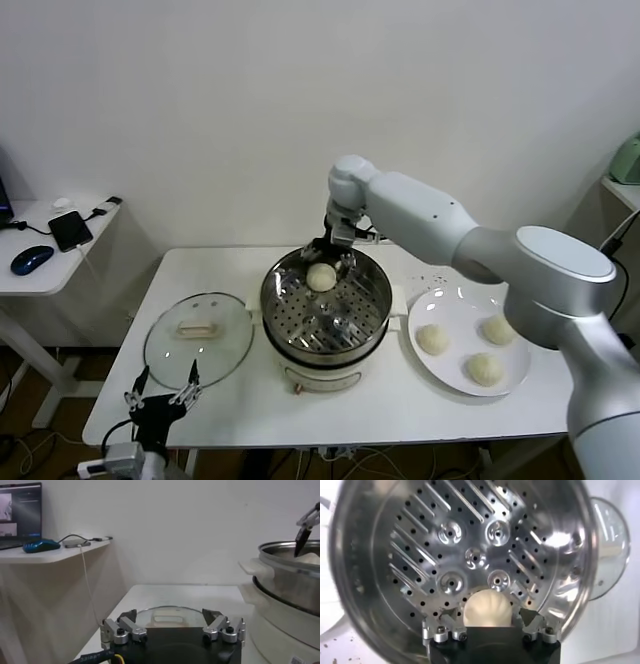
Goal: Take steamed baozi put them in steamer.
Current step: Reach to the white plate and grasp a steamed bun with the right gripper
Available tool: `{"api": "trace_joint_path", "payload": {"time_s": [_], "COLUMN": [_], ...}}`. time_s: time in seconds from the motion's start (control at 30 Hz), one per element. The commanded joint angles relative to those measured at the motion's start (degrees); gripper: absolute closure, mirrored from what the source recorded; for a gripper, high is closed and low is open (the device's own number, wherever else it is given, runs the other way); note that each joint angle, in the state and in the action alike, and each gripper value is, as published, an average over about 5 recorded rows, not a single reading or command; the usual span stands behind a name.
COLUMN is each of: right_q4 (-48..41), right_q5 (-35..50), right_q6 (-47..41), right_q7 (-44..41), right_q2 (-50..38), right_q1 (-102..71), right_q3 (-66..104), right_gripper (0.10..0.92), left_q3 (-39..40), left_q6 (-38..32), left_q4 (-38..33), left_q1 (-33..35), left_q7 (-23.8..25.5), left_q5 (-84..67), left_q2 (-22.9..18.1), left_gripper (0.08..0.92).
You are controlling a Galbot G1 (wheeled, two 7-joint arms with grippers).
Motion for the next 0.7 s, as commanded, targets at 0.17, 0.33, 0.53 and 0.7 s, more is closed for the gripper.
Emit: {"api": "trace_joint_path", "payload": {"time_s": [0.17,0.33,0.53,0.7], "right_q4": [17.2,21.9,23.7,24.5], "right_q5": [17.5,17.5,17.4,16.5], "right_q6": [-52.4,-68.9,-77.4,-79.0], "right_q7": [-5.7,-5.9,-7.9,-8.7], "right_q2": [-16.5,-25.3,-34.0,-39.0], "right_q1": [4.9,3.4,1.6,0.0], "right_q3": [1.9,5.3,8.9,9.9], "right_gripper": [0.203,0.203,0.203,0.203], "left_q3": [0.3,0.4,0.3,0.4], "left_q6": [0.6,1.0,1.3,1.8], "left_q4": [-0.8,-0.6,-0.4,-0.9], "left_q1": [0.1,0.2,0.1,-0.1], "left_q7": [0.3,0.9,1.4,1.9], "left_q5": [-0.1,-0.3,-1.1,-1.4], "left_q2": [0.4,0.9,1.7,1.8], "left_gripper": [0.177,0.177,0.177,0.177]}}
